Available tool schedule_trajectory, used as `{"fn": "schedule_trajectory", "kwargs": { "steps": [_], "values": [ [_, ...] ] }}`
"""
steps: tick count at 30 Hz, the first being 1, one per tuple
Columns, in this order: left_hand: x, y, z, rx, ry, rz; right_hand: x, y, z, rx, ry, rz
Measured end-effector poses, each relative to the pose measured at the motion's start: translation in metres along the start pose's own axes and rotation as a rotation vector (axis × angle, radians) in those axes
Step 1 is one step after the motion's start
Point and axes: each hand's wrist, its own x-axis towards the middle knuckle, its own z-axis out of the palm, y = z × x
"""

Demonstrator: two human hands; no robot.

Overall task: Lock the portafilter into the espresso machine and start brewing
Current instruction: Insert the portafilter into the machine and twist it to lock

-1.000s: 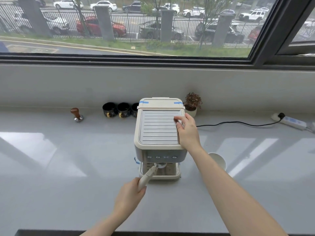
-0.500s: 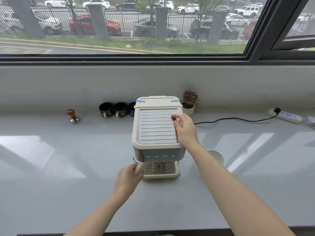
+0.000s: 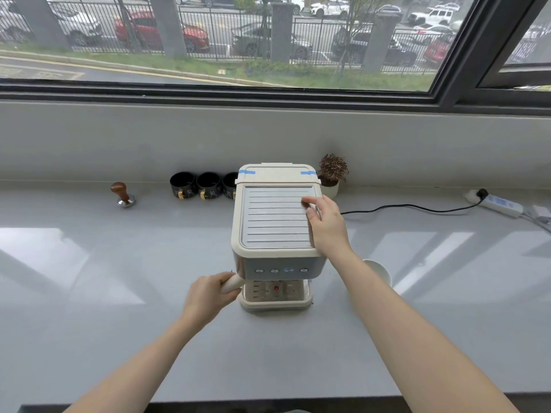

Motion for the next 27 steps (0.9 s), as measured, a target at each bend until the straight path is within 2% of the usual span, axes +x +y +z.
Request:
{"fn": "schedule_trajectory", "kwargs": {
  "steps": [11, 27],
  "values": [
    [-0.012, 0.01, 0.008, -0.045, 0.055, -0.075, 0.0, 0.0, 0.002, -0.001, 0.009, 0.001],
    [0.011, 0.008, -0.018, -0.014, -0.037, -0.048, 0.0, 0.001, 0.003, 0.01, 0.013, 0.011]
  ]
}}
